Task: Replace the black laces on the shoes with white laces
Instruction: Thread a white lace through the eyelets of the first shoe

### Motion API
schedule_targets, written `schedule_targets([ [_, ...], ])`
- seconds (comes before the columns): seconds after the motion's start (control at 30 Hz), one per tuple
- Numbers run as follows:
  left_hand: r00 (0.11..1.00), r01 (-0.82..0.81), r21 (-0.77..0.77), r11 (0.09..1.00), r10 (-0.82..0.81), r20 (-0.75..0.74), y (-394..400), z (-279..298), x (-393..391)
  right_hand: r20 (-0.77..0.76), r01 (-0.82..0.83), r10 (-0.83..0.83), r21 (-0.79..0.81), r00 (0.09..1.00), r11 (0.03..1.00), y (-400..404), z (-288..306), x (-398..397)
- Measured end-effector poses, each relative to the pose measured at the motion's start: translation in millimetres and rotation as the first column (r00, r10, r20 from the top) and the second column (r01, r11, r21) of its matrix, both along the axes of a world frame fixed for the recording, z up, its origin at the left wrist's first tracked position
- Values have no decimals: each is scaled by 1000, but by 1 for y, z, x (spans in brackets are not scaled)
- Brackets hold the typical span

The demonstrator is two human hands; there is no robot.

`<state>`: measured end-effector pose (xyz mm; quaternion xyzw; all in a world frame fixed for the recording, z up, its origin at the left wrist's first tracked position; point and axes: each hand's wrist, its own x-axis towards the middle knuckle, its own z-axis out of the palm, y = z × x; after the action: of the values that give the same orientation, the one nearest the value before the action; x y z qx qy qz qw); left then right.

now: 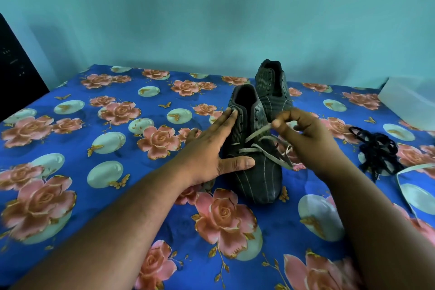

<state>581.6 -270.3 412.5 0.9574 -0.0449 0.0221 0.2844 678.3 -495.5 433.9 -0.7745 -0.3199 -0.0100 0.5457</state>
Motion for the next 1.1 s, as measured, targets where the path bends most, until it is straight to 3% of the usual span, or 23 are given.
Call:
schedule_targets([
  [0.1, 1000, 6, -16, 1000, -5, 3, 0, -2, 1, -58, 275, -272, 75, 961, 958, -14, 6, 12],
  [0.2, 999, 3, -23, 1000, -2, 35, 0, -4, 2, 35, 337, -337, 13, 941, 941, -23, 5, 17],
  [0.3, 987, 5, -50, 999, 3, 160, 1, -6, 1, 283, 185, -134, -164, 950, 969, -23, 2, 14],
  [0.4, 934, 31, -63, 998, -7, 357, 0, -5, 1, 366, -70, 179, -292, 913, 954, -20, 1, 10],
  [0.57, 829, 1, 25, 1000, -15, 559, -7, -2, 1, 405, -133, 252, -298, 879, 945, -11, -5, 9],
  [0.63, 811, -12, 78, 997, -36, 584, -9, -2, 1, 473, -72, 194, -265, 859, 962, -7, -6, 10],
  [0.8, 798, -70, 249, 966, -96, 595, -13, 0, 0, 626, 361, -170, -190, 761, 913, 8, -12, 5],
  [0.9, 793, -136, 269, 954, -58, 606, -20, 4, 0, 580, 373, -187, -219, 793, 902, 19, -18, 1],
  [1.0, 816, -178, 244, 953, 5, 577, -26, 4, 2, 432, 208, -104, -200, 896, 957, 18, -20, 7],
  [1.1, 887, -138, 21, 990, 114, 447, -28, 1, 5, 341, -12, 91, -226, 936, 974, 4, -23, 17],
])
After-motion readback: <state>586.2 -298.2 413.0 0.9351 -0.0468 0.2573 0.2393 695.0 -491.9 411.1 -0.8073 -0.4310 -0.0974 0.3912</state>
